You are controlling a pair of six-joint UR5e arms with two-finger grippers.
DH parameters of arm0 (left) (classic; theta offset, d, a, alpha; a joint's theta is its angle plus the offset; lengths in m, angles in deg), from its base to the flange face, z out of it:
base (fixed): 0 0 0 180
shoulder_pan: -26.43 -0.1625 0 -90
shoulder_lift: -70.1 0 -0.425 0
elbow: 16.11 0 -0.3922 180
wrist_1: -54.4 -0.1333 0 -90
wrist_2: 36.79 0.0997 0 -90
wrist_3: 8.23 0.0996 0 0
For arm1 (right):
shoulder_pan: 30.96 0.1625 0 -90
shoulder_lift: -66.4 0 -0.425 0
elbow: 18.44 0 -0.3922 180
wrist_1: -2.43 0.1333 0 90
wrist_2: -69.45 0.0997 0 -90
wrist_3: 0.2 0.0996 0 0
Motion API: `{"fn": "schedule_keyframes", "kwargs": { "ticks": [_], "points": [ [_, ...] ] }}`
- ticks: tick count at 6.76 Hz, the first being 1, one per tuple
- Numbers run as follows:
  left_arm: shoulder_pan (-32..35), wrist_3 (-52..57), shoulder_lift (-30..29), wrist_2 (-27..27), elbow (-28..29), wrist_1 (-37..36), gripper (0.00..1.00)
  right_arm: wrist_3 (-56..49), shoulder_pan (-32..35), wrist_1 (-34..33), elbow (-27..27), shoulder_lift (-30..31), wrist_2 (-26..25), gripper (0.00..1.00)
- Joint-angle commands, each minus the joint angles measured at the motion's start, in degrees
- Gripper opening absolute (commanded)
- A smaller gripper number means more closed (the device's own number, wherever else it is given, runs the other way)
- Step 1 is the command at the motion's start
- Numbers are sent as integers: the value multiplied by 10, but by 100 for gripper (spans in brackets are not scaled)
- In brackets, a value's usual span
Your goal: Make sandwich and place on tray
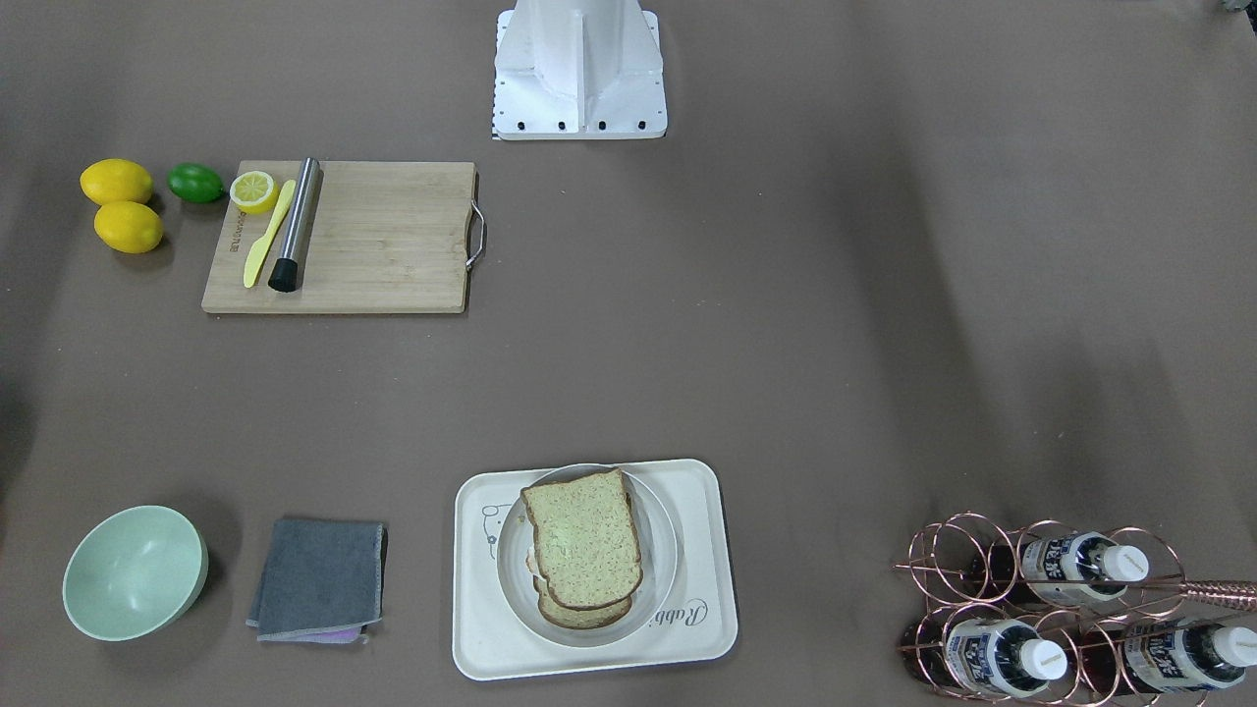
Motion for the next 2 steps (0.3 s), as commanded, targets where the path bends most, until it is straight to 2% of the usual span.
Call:
{"fn": "schedule_keyframes", "kwargs": {
  "ticks": [1,2],
  "points": [
    [-3,0,-4,0,1,1,98,0,0,0,0,1,0,100],
    [-27,-5,-16,0,2,-4,98,0,0,0,0,1,0,100]
  ]
}}
